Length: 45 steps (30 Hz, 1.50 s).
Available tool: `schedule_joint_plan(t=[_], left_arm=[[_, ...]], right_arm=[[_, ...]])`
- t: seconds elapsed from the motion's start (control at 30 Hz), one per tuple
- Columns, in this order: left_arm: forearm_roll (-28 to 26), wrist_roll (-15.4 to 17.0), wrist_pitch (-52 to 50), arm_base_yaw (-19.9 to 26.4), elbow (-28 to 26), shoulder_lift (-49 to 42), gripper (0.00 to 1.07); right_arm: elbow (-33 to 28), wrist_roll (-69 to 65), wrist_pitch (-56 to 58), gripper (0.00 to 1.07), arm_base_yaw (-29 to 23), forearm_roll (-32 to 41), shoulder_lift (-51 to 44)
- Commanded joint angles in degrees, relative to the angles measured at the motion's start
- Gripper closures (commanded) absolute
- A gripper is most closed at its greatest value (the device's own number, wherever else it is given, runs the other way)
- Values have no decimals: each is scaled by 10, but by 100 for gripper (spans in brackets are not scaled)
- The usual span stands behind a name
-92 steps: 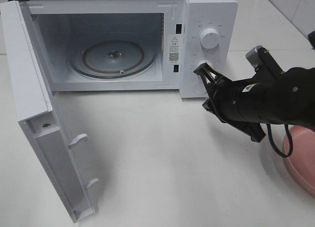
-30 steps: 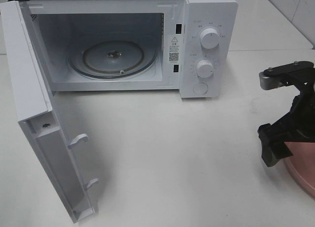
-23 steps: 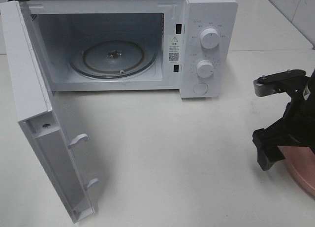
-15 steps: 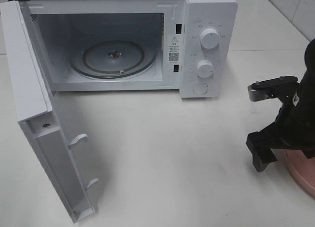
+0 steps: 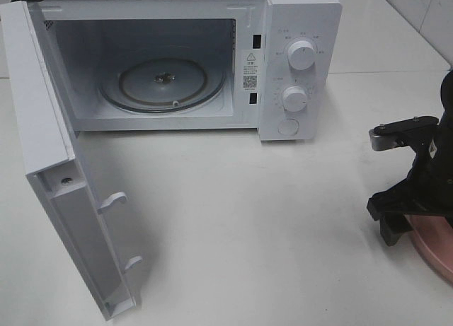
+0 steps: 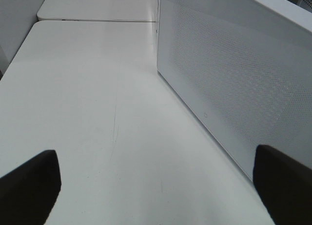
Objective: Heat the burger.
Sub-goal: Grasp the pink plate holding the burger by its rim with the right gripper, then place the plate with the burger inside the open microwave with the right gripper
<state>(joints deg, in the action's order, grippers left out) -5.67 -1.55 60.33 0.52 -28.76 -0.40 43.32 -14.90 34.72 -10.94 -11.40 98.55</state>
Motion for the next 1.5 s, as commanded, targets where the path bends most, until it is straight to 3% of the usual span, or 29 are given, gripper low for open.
schedule_joint_plan(t=[0.03, 0.5, 0.77, 0.83, 0.87, 0.9, 0.93, 1.0, 1.03, 1.07, 1.17, 1.23, 1.5], left_arm=[[-1, -1, -9, -2, 2, -10, 7], [-1, -1, -9, -2, 2, -10, 7], [-1, -1, -9, -2, 2, -10, 7], [-1, -1, -9, -2, 2, -10, 7], [-1, -1, -9, -2, 2, -10, 7], [-1, -1, -9, -2, 2, -10, 7], [-1, -1, -9, -2, 2, -10, 7], [-1, -1, -9, -2, 2, -10, 7], [-1, -1, -9, -2, 2, -10, 7], [-1, -1, -9, -2, 2, -10, 7], [-1, -1, -9, -2, 2, -10, 7], [-1, -1, -9, -2, 2, -10, 7], [-1, -1, -9, -2, 2, -10, 7]], right_arm=[[2, -4, -9, 21, 9, -10, 2], [2, 3, -23, 29, 9, -10, 50], [2, 2, -25, 49, 9, -10, 50], [2, 2, -25, 61, 9, -10, 50], [2, 2, -25, 61, 9, -10, 50], [2, 2, -24, 70, 9, -10, 50], [2, 2, -24, 70, 9, -10, 50], [2, -3, -23, 85, 9, -10, 50], [2, -3, -23, 85, 9, -10, 50], [2, -2, -25, 93, 9, -10, 50], [2, -2, -28, 102, 9, -10, 50], [2, -2, -28, 107, 9, -10, 50], [2, -16, -28, 107, 6, -11, 50]])
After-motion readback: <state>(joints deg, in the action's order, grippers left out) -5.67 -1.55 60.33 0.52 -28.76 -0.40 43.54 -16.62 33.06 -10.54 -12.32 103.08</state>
